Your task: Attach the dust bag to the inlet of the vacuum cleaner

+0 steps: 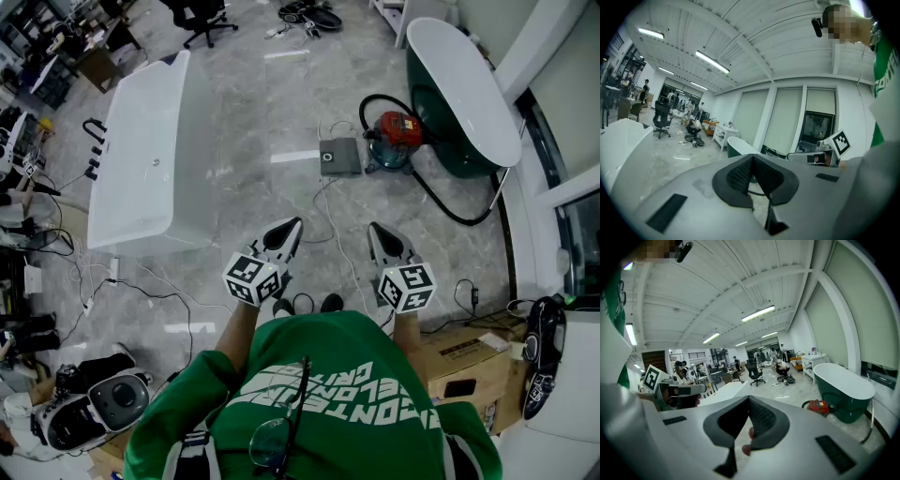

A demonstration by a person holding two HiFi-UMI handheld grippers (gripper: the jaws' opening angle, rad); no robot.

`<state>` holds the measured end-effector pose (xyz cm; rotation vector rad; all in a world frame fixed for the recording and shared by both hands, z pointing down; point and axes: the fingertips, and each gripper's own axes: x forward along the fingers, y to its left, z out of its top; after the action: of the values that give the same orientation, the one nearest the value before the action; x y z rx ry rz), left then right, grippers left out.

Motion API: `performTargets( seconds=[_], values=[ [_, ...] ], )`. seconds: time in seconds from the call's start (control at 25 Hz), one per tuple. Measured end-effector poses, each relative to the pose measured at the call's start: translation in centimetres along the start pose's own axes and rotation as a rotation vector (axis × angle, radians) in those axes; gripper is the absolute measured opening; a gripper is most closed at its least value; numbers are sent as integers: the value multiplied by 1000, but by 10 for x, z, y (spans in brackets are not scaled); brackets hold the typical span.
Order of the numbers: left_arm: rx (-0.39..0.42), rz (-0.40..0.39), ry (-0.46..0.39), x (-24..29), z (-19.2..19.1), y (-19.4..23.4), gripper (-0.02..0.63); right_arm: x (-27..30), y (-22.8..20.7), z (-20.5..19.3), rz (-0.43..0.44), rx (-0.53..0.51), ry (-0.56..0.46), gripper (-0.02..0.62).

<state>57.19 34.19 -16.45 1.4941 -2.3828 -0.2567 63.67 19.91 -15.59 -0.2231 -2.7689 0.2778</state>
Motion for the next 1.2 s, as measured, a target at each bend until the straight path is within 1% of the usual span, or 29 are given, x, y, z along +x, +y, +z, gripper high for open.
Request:
performTargets(
  seconds=[0.16, 0.32, 0.48, 0.6, 0.68, 0.8, 0.96, 1.08, 1.2],
  values=[
    [1, 13, -7, -12, 0, -1, 3, 1, 9, -8, 12, -1, 20, 8],
    [1, 30, -8, -14, -3, -5, 3, 0, 8, -15, 28, 4, 29, 8],
    [-15, 41, 2, 2, -13, -17, 3, -7, -9, -20, 37, 6, 49, 8],
    [-13, 28, 24, 12, -26, -29, 3, -15, -14, -27, 39, -39, 77, 8],
    [-4, 37, 30, 6, -27, -27, 3, -7, -6, -32, 59, -43, 85, 8],
    [7, 47, 46, -1, -33, -27, 3, 3, 1, -39, 89, 6, 94, 8],
    [17, 41, 73, -5, -38, -23, 3, 17, 8, -39, 107, 19, 106, 9],
    [0, 48, 83, -7, -40, -7, 3, 32, 14, -41, 111, 22, 120, 8],
    [-26, 38, 86, 3, -41, 4, 3, 40, 8, -45, 90, 34, 138, 8]
  ],
)
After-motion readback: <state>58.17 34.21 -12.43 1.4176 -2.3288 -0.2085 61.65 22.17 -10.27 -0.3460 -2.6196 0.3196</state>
